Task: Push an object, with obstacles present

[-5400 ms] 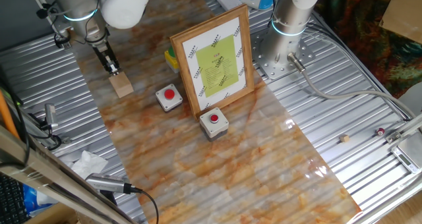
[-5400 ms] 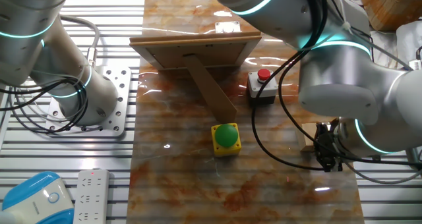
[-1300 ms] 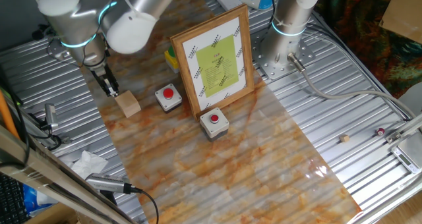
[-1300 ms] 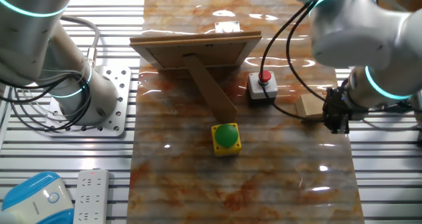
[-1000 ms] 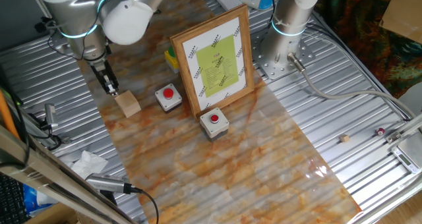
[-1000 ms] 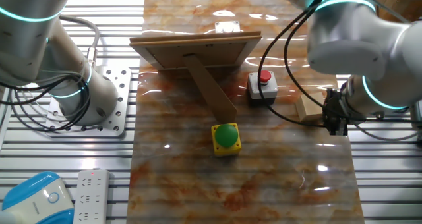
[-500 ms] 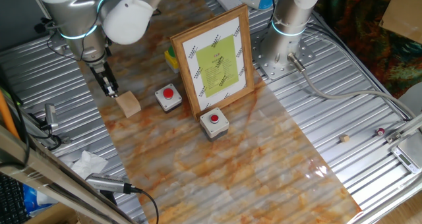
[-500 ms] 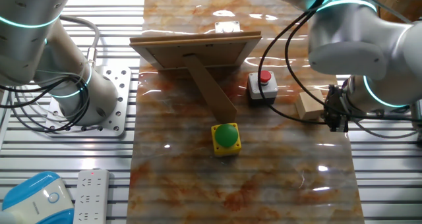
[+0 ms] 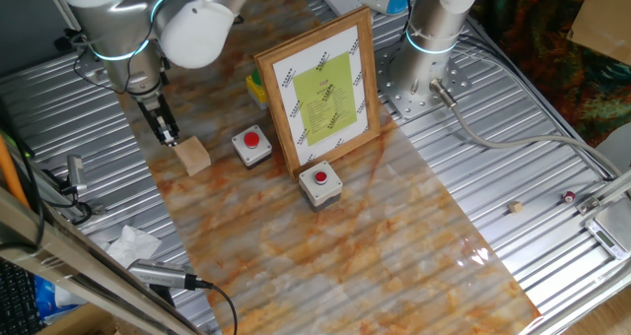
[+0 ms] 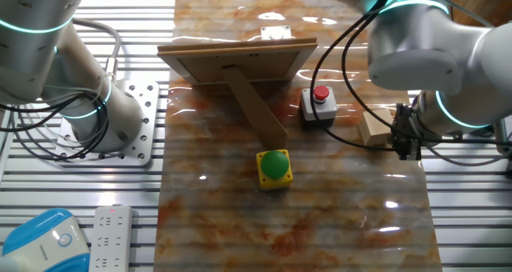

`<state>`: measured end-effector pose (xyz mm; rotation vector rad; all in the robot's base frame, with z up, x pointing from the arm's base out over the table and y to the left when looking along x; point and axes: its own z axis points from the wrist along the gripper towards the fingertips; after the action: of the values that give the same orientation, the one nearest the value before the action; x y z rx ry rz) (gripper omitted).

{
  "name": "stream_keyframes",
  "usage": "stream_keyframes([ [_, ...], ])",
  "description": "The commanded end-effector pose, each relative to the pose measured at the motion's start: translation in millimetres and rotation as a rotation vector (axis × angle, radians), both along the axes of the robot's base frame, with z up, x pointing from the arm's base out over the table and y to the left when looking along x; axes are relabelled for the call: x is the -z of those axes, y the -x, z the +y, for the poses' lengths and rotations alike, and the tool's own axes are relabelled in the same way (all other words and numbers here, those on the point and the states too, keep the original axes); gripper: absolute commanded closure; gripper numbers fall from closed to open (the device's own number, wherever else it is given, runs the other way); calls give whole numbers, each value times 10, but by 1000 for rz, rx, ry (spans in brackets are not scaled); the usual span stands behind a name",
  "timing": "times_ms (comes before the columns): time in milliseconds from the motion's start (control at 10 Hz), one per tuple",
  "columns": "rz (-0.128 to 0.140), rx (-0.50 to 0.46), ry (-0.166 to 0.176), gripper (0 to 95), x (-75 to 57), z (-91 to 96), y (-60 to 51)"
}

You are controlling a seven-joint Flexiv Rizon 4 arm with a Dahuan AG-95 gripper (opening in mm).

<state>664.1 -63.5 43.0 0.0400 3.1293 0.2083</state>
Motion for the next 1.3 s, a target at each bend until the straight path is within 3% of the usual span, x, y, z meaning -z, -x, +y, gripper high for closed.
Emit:
stream_keyframes([
  [100,0,1,2,950,12,-9,7],
  [700,-10,-1,-1,950,101,-17,17],
  [1300,-21,27,-9,950,173,144,52],
])
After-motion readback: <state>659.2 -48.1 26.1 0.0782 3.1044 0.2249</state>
